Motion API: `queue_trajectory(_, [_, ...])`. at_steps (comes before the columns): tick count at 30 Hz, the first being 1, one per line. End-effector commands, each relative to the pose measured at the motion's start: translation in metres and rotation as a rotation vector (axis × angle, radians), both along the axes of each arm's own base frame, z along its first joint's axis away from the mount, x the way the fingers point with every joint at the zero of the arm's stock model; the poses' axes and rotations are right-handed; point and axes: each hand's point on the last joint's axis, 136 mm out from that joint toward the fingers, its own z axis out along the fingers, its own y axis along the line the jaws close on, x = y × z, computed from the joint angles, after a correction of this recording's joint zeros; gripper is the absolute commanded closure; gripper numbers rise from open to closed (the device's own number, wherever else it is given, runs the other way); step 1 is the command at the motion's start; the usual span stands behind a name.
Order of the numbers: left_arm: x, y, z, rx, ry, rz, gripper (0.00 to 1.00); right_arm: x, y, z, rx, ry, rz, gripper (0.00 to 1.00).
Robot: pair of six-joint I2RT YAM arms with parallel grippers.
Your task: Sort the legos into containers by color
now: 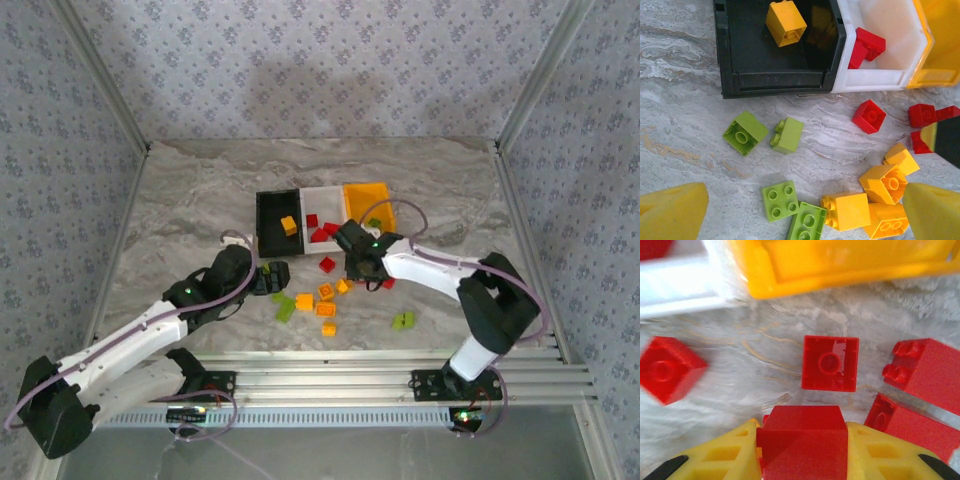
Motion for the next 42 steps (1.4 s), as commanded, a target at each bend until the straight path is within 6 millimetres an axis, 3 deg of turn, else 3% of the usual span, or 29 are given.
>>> queue_trajectory(1, [-0.001,0.009,0.001,0.004,-0.007,0.031,0.00,0.005,0.003,0.045,0.029,-0.102,0.025,0.66])
queue_trajectory(6, [-0.004,0.014,-0.003,0.000,-0.014,0.034,0.00,0.021,0.027,0.073,0.111,-0.138,0.068,0.66])
queue_trajectory(10, [-0.008,0.018,-0.008,0.008,-0.009,0.039,0.00,0.056,0.053,0.086,0.147,-0.176,0.081,0.66])
queue_trajectory(17, [-0.013,0.026,-0.015,0.022,0.004,0.048,0.00,0.119,0.066,0.076,0.131,-0.202,0.020,0.65])
queue_trajectory(23, [-0.016,0.029,-0.020,0.037,0.016,0.042,0.00,0.147,0.076,0.063,0.131,-0.190,0.003,0.58])
queue_trajectory(27, [-0.016,0.030,-0.022,0.047,0.016,0.040,0.00,0.154,0.080,0.062,0.140,-0.181,0.004,0.46])
queue_trajectory(33, [-0.015,0.022,-0.019,0.038,0.014,-0.001,0.00,0.149,0.076,0.090,0.175,-0.241,0.000,0.35])
queue_trajectory(37, [-0.017,0.001,-0.013,0.004,0.023,-0.092,0.01,0.130,0.062,0.100,0.211,-0.264,-0.025,0.34])
queue_trajectory(42, [-0.025,-0.036,-0.017,0.035,0.029,-0.220,0.03,0.097,0.036,0.090,0.241,-0.253,-0.068,0.33])
